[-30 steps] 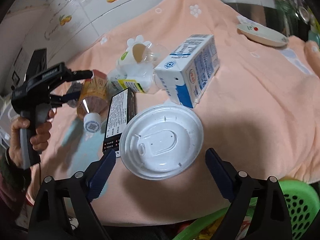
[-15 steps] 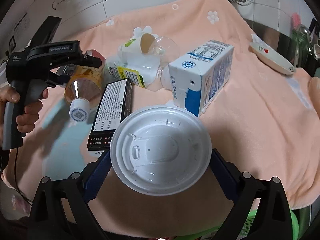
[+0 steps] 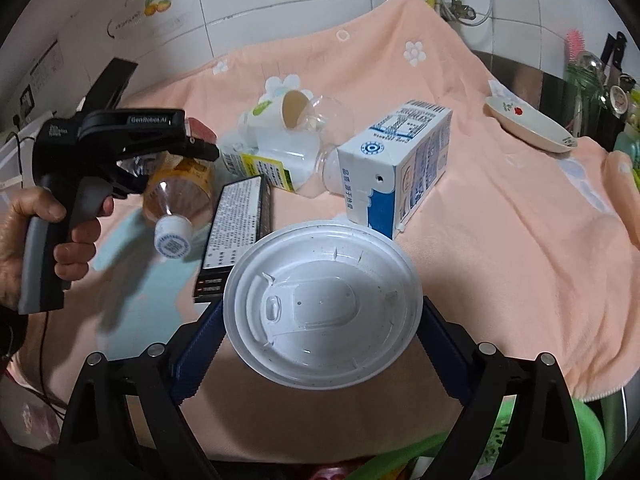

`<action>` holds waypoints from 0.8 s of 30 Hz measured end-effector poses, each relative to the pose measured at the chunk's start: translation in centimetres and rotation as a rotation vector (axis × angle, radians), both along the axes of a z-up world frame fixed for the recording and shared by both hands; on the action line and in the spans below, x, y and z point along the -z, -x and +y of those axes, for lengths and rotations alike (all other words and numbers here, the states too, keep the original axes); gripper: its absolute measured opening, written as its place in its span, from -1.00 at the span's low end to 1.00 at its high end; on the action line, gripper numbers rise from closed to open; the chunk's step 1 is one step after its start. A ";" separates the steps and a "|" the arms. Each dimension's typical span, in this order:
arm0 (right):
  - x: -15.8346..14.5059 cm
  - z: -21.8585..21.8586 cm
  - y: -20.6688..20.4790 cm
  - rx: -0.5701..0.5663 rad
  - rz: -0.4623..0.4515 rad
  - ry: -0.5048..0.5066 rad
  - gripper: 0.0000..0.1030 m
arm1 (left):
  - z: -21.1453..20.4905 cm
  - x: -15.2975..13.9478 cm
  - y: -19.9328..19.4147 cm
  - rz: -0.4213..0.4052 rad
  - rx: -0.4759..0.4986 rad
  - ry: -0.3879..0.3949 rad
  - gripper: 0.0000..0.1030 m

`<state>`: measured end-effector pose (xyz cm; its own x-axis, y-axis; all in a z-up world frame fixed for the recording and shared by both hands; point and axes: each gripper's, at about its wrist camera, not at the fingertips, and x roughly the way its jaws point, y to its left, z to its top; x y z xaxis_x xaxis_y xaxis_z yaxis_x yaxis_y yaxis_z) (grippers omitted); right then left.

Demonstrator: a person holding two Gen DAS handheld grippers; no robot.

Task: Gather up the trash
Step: 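Grasp the white plastic lid with the right gripper while the left gripper grasps the red-and-gold bottle, then carry the lid and bottle over the green basket and release both into it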

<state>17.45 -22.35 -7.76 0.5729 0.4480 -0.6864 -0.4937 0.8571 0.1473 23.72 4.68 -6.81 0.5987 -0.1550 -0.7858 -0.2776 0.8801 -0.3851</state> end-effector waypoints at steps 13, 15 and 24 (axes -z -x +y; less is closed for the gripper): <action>-2.0 -1.3 4.7 0.072 -0.032 -0.080 0.73 | -0.6 -2.8 5.2 -0.086 0.103 0.029 0.43; -2.1 -1.7 5.3 0.089 -0.035 -0.083 0.72 | -0.8 -3.5 6.2 -0.103 0.125 0.036 0.42; -2.4 -4.6 9.4 0.213 -0.053 -0.065 0.73 | -4.1 -5.8 9.8 -0.166 0.256 0.093 0.41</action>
